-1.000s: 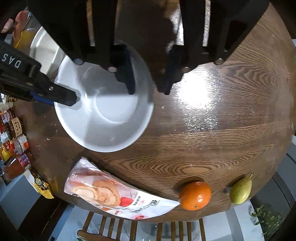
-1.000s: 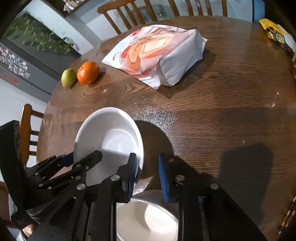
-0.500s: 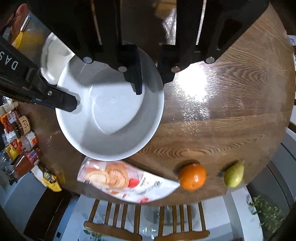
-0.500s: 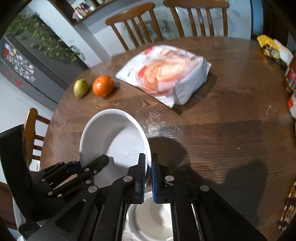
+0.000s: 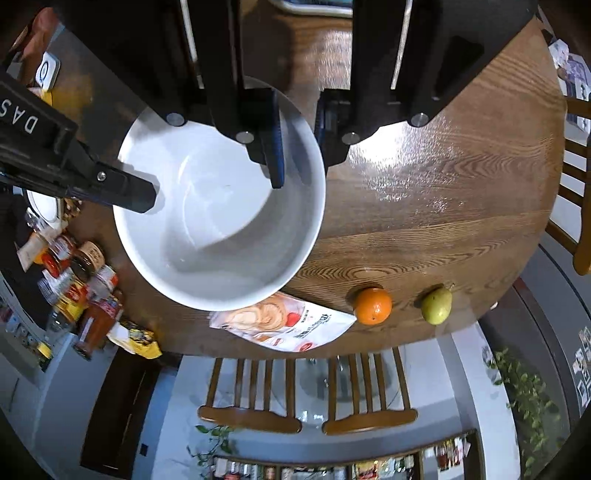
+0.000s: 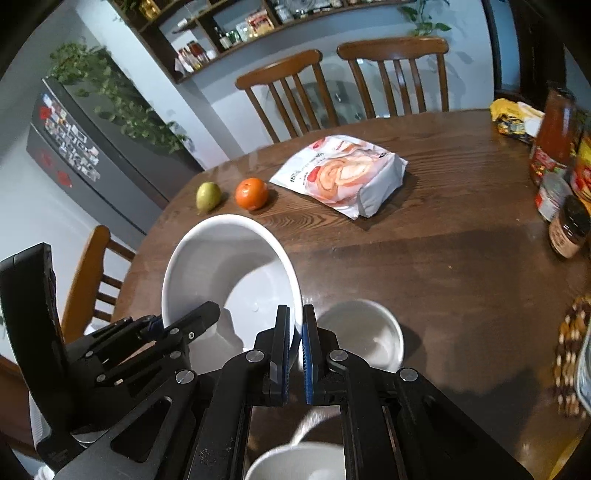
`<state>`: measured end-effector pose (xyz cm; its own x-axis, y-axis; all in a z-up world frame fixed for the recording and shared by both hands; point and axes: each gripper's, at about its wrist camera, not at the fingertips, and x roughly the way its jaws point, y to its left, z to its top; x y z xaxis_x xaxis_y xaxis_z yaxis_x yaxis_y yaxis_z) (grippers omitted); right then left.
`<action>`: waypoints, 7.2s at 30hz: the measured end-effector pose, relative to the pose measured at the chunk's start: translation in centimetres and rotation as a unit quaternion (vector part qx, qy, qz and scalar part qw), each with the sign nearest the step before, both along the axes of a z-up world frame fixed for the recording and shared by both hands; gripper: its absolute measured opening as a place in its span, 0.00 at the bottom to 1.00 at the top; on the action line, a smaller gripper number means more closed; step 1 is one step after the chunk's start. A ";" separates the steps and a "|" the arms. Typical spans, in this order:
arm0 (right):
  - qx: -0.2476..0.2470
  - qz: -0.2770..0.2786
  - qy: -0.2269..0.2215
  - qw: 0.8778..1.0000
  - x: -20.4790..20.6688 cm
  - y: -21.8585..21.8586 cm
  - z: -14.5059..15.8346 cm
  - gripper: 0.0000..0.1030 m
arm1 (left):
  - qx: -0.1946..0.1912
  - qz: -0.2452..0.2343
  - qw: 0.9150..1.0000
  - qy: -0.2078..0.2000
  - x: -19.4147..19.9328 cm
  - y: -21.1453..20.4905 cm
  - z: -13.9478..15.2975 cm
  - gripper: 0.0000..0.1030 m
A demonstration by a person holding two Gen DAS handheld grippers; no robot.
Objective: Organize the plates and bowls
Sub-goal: 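Lift the white bowl with the left gripper over the wider white dish, then lower the white bowl into the wider white dish with the left gripper, then open the left gripper to release the bowl rim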
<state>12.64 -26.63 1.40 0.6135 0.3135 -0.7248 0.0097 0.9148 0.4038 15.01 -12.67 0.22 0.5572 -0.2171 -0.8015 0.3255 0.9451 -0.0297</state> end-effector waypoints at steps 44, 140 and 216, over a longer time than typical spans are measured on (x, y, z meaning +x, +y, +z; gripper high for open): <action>0.012 -0.052 0.026 0.998 -15.6 -0.5 -2.8 0.08 | 0.025 -0.069 0.997 0.029 -12.5 -2.0 -2.8 0.12; -0.038 -0.061 0.105 0.992 -15.9 0.1 -7.3 0.10 | 0.095 -0.107 0.987 0.073 -12.5 -5.0 -8.1 0.19; -0.075 -0.073 0.106 0.989 -15.5 0.7 -6.7 0.19 | 0.103 -0.112 0.986 0.061 -12.2 -5.4 -7.5 0.29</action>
<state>-2.81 -25.97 -5.34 0.4734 0.1119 -0.8737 0.2170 0.9465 0.2388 2.78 -18.05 -7.29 0.4095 -0.1492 -0.9000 0.5335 0.8394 0.1035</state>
